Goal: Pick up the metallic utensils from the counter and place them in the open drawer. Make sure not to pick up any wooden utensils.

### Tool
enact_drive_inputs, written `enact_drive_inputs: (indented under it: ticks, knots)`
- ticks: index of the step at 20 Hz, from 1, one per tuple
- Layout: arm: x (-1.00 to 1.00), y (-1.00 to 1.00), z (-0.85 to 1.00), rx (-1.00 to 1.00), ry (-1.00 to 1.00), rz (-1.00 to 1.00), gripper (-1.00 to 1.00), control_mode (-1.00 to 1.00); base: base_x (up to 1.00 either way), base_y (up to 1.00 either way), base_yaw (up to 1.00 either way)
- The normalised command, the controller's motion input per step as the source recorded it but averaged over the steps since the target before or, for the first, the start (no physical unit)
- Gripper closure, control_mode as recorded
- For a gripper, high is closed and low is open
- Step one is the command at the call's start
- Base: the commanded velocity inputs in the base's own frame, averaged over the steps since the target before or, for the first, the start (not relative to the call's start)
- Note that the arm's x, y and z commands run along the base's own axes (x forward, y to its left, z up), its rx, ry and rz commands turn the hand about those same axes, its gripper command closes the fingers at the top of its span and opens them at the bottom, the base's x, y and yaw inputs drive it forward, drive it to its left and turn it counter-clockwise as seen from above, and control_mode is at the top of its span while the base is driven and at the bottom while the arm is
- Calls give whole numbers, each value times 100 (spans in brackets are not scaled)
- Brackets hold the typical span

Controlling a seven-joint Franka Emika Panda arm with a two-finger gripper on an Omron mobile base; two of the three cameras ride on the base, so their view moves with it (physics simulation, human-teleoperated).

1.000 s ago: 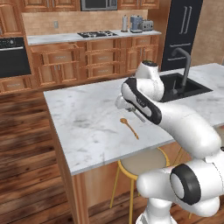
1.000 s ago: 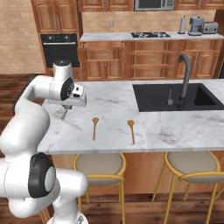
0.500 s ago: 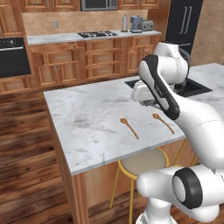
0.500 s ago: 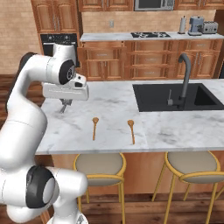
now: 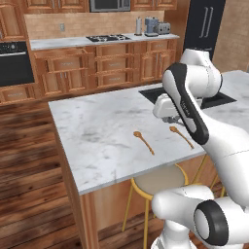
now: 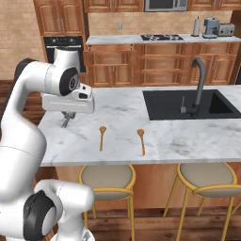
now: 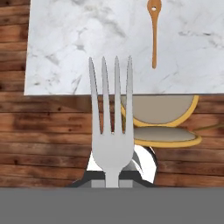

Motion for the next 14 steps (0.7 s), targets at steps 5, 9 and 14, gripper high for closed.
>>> enact_drive_inputs:
  ticks: [5, 9, 14]
  knots:
    - [0, 0, 0, 0, 0, 0, 100, -100, 0, 0, 0]
    - [0, 0, 0, 0, 0, 0, 100, -100, 0, 0, 0]
    - [0, 0, 0, 0, 0, 0, 100, 100, -25, 14, 0]
